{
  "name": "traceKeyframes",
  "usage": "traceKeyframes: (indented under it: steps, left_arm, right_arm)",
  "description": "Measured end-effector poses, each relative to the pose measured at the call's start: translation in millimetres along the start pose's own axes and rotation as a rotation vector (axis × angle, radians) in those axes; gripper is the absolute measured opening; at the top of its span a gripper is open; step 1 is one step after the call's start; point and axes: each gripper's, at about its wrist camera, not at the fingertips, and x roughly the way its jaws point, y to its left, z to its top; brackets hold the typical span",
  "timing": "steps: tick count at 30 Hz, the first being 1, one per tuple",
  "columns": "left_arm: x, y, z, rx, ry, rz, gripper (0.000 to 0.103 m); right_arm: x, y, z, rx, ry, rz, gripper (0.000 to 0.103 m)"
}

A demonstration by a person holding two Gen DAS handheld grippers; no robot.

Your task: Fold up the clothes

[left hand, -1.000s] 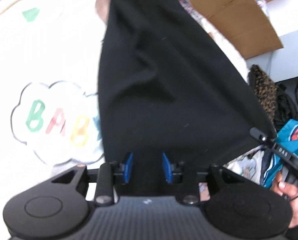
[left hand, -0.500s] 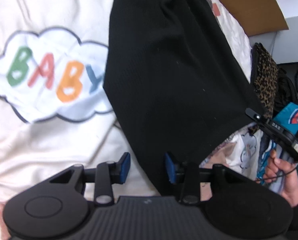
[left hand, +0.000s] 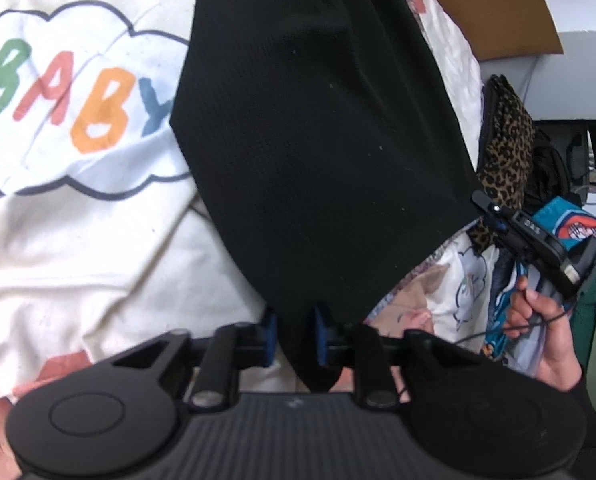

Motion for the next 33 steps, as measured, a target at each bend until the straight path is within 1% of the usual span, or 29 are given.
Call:
traceKeyframes:
  steps: [1,2,6,9,13,15,19,23,24,25,26,27,30,33]
  left_arm:
    - [-1,0,0,0.002,0.005,-0.004,0.008]
    - [-2,-1,0,0.009,-0.001,-0.009,0.004]
    - [-10,-5,-1,0.033,-0.011,-0.046,0.002]
    - [-6,-8,-1,0.041,0.000,-0.057,0.001]
    - [4,-10,0,0.065,0.009,-0.006,0.001]
    - [10,-8,1,0.060,0.017,0.011,0.001]
    - [15,-7,2,0.081,0.038,0.026,0.002]
    - [9,-12,3,0.115,0.059,0.039,0.003]
    - [8,-14,4,0.126,0.072,0.054,0.006]
    - [4,-16,5,0.136,0.079,0.080,0.008]
    - [0,-18,5,0.146,0.075,0.113,0.012]
    - [-6,-21,6,0.160,0.065,0.134,0.014]
    - [-21,-31,13,0.188,0.037,0.153,0.014]
    - [-37,-42,27,0.217,0.000,0.179,0.014]
  right_arm:
    - [-2,0,1,-0.003,-0.004,0.000,0.006]
    - [-4,0,2,-0.007,-0.009,0.001,0.005]
    - [-14,4,7,-0.037,-0.038,-0.015,0.004]
    - [-15,1,8,-0.033,-0.041,-0.040,0.004]
    - [-8,-5,6,-0.025,-0.010,-0.053,0.004]
    - [-3,-7,4,-0.033,0.001,-0.054,0.004]
    - [2,-11,2,-0.036,0.010,-0.068,0.008]
    - [-3,-11,3,-0.038,0.012,-0.083,0.011]
    - [-5,-11,3,-0.039,0.013,-0.086,0.013]
    - [-6,-11,4,-0.040,0.014,-0.090,0.021]
    - [-7,-11,4,-0.041,0.014,-0.094,0.024]
    - [-10,-11,4,-0.043,0.011,-0.097,0.029]
    - [-18,-11,5,-0.068,-0.012,-0.098,0.031]
    - [-24,-11,7,-0.066,-0.031,-0.086,0.031]
